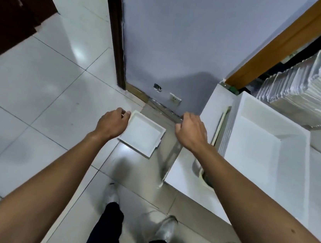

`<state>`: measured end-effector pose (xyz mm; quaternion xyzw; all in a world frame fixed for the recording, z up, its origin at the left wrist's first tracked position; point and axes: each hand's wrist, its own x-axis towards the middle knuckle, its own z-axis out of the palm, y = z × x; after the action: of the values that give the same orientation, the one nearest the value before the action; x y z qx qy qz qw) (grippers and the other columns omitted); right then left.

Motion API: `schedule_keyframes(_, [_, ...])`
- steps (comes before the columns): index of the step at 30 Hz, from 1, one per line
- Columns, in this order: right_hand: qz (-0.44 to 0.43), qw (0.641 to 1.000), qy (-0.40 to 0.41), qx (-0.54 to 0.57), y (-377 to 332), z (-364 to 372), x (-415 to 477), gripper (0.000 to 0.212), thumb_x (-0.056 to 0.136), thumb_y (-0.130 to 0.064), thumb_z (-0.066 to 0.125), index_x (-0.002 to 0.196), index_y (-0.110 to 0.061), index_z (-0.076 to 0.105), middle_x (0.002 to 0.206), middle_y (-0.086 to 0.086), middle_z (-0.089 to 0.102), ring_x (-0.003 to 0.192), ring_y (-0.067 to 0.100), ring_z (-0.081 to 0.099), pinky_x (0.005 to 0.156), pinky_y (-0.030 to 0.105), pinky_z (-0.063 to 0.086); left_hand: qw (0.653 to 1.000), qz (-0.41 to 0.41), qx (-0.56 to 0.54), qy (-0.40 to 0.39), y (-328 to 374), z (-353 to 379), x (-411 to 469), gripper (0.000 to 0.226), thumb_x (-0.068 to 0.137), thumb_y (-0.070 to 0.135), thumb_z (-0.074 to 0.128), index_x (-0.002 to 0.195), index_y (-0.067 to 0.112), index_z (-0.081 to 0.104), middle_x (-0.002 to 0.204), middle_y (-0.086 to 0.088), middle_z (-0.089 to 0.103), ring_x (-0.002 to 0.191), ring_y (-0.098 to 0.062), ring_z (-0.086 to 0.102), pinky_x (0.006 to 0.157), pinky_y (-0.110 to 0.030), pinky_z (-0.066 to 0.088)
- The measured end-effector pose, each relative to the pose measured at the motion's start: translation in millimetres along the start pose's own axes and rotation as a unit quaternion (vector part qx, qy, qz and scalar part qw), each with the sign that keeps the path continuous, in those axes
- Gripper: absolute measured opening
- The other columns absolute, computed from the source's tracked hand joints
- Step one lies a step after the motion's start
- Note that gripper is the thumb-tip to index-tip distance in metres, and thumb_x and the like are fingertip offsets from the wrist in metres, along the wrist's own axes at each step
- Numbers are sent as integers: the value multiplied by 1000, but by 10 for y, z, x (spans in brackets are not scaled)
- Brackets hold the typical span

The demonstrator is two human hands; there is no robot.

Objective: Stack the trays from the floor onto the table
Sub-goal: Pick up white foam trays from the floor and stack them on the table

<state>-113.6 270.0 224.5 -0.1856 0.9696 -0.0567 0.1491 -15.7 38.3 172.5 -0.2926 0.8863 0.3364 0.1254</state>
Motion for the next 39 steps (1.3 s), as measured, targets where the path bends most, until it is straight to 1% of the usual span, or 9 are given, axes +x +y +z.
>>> schedule_keyframes(5, [89,990,-87,64,-288,820,387,44,95,-28,48,133,-6,52,136,14,55,125,33,49,99,40,43,1000,-13,-11,-26,-526,440,399,45,105,42,35,123,10,60,120,-11,67,108,-33,59,81,-32,37])
schedule_keyframes(8, [119,982,-132,67,-414,1372,584,45,95,-30,48,134,-8,51,139,13,54,127,33,48,99,40,42,999,-17,-19,-42,-806,727,637,41,104,41,36,120,13,61,117,-7,69,109,-31,60,86,-36,43])
schedule_keyframes(11, [116,978,-170,24,-438,1975,804,44,95,-29,46,132,-6,51,137,15,55,125,35,50,98,40,41,997,-35,-19,-70,-1088,1113,1035,43,102,45,38,125,16,60,121,-6,68,113,-31,59,94,-38,44])
schedule_keyframes(16, [107,966,-233,-39,-286,2981,1091,46,96,-32,43,135,-7,48,139,15,53,125,33,48,99,40,39,983,-37,22,-176,-1456,1793,1689,57,96,57,43,138,19,50,136,-6,60,124,-29,54,98,-37,40])
schedule_keyframes(19, [113,959,-251,-62,-150,3484,1218,51,98,-40,41,134,-6,48,136,16,54,122,33,50,96,41,39,982,-44,26,-180,-1541,2109,2004,65,92,61,46,141,17,46,136,-8,58,125,-29,53,98,-37,40])
schedule_keyframes(22, [123,954,-262,-79,-38,3847,1354,63,101,-51,28,139,-4,46,140,18,51,126,34,47,102,43,36,978,-59,49,-196,-1593,2363,2253,74,90,59,49,146,12,38,141,-13,53,128,-32,50,102,-39,42])
schedule_keyframes(27, [123,950,-273,-86,88,4222,1543,76,99,-61,13,143,-7,45,142,16,50,128,33,44,105,45,33,980,-82,43,-178,-1788,2590,2605,69,93,50,49,145,7,36,141,-16,51,128,-35,49,94,-37,40])
schedule_keyframes(34, [236,925,-299,11,320,4804,1712,86,97,-69,12,147,-3,37,144,16,48,132,34,44,106,45,34,979,-123,49,-155,-2399,3093,2867,57,92,42,52,134,4,43,128,-17,56,117,-36,54,83,-34,38])
schedule_keyframes(39, [324,883,-319,115,428,5275,1810,86,98,-68,20,158,-7,15,157,17,36,141,35,39,110,43,32,977,-131,36,-166,-2717,3363,3105,64,90,43,55,140,6,41,131,-14,57,120,-33,53,84,-32,37])
